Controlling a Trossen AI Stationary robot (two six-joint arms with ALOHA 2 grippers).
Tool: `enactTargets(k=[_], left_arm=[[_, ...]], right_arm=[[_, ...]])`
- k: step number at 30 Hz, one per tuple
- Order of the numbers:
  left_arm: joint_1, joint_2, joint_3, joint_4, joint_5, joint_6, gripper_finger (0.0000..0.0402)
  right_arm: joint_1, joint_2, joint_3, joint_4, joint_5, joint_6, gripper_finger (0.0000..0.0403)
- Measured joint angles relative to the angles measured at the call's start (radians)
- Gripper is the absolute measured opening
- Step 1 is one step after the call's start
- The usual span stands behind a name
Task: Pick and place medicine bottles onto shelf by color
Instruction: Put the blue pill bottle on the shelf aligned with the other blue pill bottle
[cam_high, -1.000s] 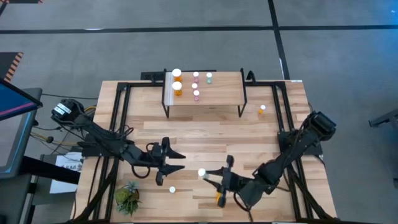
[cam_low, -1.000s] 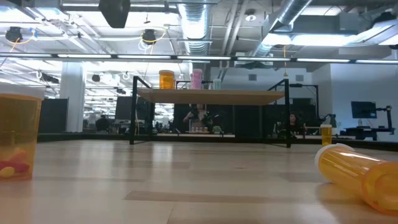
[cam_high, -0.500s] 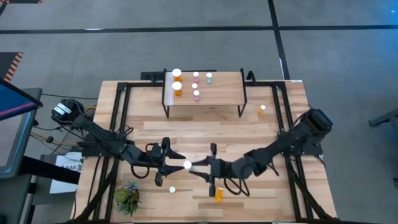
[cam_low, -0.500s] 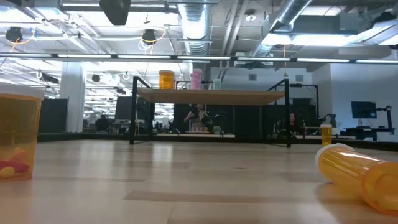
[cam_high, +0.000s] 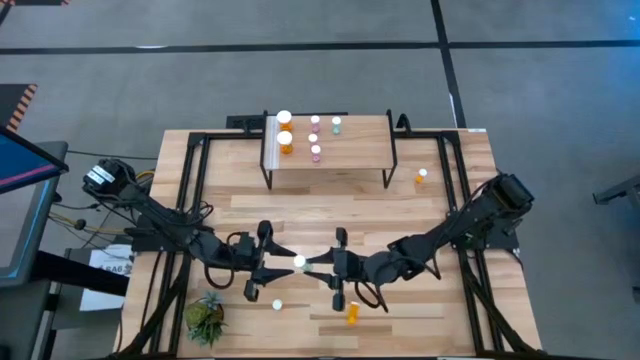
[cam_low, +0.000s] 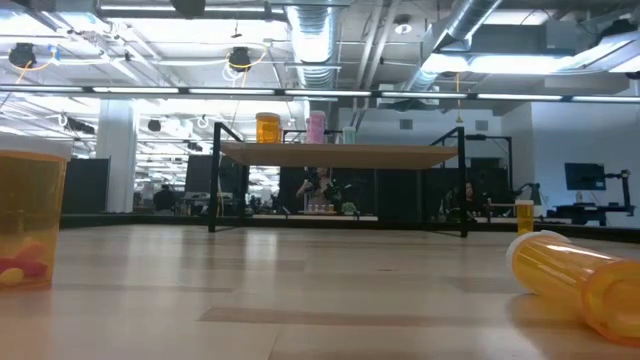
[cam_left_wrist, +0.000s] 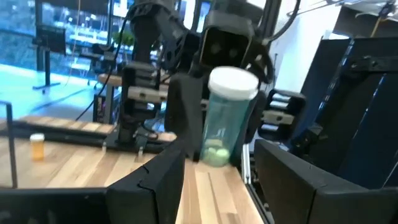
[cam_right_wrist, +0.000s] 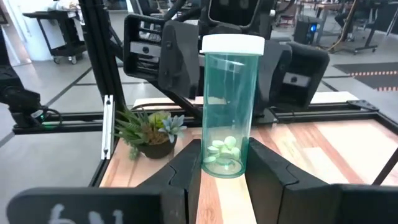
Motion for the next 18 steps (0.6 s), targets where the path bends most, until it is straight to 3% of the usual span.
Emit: enactTargets(k=[18], left_arm=[[-0.013,0.000,0.000,0.021,-0.027,0.045,0.0181]], right_arm=[[-0.009,0.000,0.000,0.028,0.001,0.006,0.0123]])
